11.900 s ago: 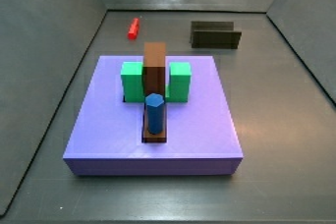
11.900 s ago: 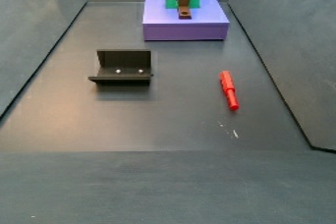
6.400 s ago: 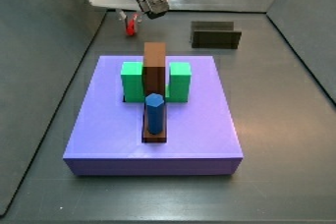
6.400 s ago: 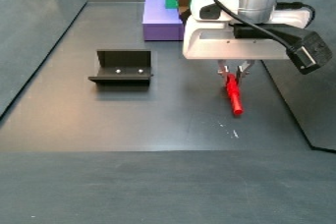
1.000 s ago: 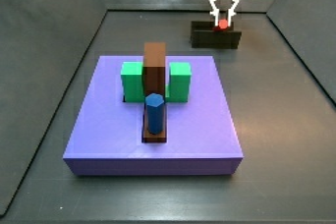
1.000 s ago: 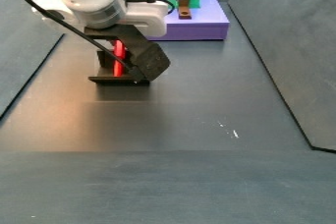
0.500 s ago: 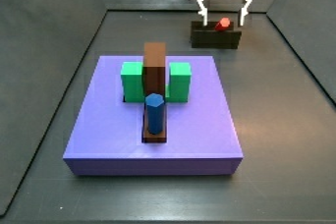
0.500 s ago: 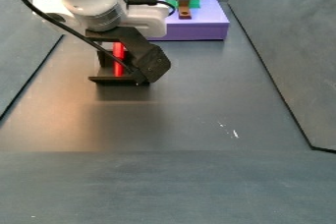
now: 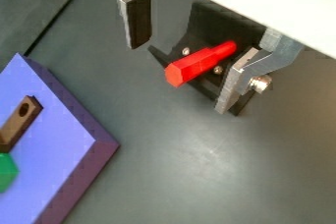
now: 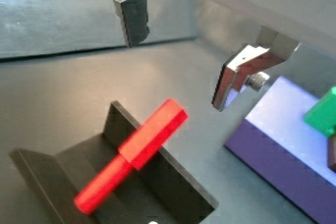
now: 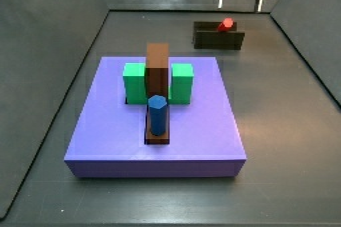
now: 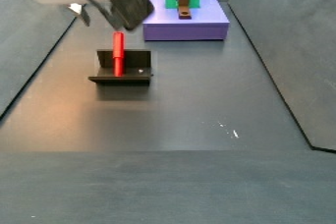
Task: Pick up the red object. Move up. Place the red object on the fixture. Regrasp the red object. Move to above the board. Insert the red object.
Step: Regrasp the red object.
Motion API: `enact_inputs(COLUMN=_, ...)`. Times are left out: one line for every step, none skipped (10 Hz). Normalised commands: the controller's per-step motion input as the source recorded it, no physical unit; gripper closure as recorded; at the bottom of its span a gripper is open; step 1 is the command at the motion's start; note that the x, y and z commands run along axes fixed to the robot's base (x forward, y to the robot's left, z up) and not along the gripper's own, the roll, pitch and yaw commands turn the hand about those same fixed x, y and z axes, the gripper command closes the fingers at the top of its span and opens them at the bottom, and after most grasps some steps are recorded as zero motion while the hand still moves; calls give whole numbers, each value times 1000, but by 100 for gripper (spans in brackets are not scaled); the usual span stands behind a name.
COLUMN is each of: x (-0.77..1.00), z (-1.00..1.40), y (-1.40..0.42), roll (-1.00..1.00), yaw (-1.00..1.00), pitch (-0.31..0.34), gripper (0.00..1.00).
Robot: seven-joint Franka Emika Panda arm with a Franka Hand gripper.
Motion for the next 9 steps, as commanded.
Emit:
enact_inputs(x=406, z=169, y=-114, roll=1000, yaw=0, pitch=214, gripper=0)
enact_inputs(x=434, z=149, y=-86, roll=1000, yaw=0, pitch=169, gripper=0)
enact_inputs(x=340, z=111, y=-60, roll=1000, yaw=0, pitch=89, gripper=0)
enact_inputs(x=206, z=86, y=-37, roll=1000, yaw=0, pitch=0, gripper=0)
enact_inputs(x=169, z=69, y=-6, roll=1000, yaw=0, pitch=0, gripper=0)
enact_inputs(x=94, z=0, y=0, roll=1000, yaw=-6, pitch=0, gripper=0)
enact_inputs(x=57, z=0, y=0, roll=1000, yaw=-74, pitch=0, gripper=0)
enact_inputs(x=83, z=-23, y=0, roll=1000, yaw=-97, pitch=-20, gripper=0)
enact_inputs(x=91, z=-17, y=0, roll=1000, yaw=-114, pitch=-49, gripper=0)
